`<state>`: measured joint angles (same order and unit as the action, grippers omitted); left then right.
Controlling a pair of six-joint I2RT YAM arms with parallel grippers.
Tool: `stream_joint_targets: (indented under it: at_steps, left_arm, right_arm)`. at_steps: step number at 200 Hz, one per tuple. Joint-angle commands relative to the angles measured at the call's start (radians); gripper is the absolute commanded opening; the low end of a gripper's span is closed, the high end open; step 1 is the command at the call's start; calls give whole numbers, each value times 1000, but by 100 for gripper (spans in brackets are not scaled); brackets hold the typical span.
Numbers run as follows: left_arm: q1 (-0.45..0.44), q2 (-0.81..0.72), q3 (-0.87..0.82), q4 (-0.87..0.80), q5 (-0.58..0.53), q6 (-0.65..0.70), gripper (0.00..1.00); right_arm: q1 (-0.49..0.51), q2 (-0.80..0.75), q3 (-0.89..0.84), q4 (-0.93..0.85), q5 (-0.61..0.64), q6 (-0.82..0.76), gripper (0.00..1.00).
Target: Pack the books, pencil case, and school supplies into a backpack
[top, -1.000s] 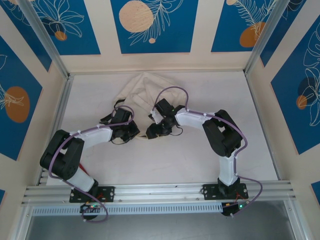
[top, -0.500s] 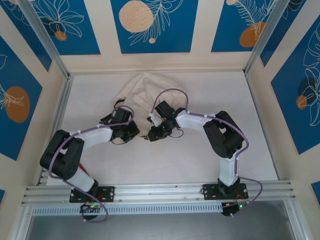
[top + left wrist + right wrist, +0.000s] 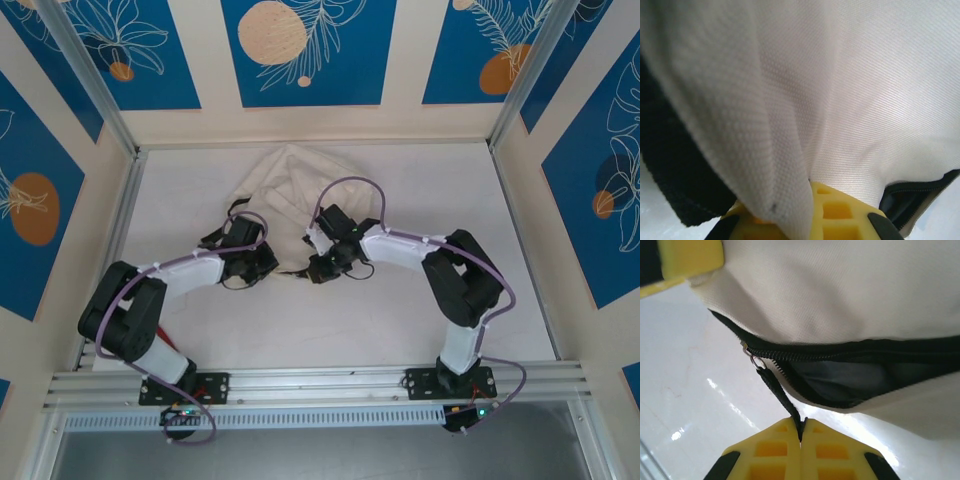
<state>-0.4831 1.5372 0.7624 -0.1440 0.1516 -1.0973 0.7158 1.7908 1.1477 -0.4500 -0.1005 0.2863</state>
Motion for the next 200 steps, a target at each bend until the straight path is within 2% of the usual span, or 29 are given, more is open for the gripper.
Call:
stream_joint_targets:
  at_steps: [1,70,97,113,144,200]
  left_arm:
    - [1,-25,-29,-80,-84,17,0]
    - [11,-56,-69,-153,-144,15,0]
    - [16,-53,-72,-143,-133,20,0]
    - [16,-48,-72,-104,-101,27,0]
    - [16,-43,-50,-52,-46,35,0]
    - [8,-6,-21,38,34,-2,0]
  right_arm:
    - [-7,-47,-16,-87,179,39,0]
    - [-19,39,90,-218,383,142,0]
    - [-22,26,93,-232,390,151,0]
    - [-4,4,93,-198,300,127,0]
    - [53,-26,101,-80,-7,151,0]
    - [131,48,192,113,-241,281,0]
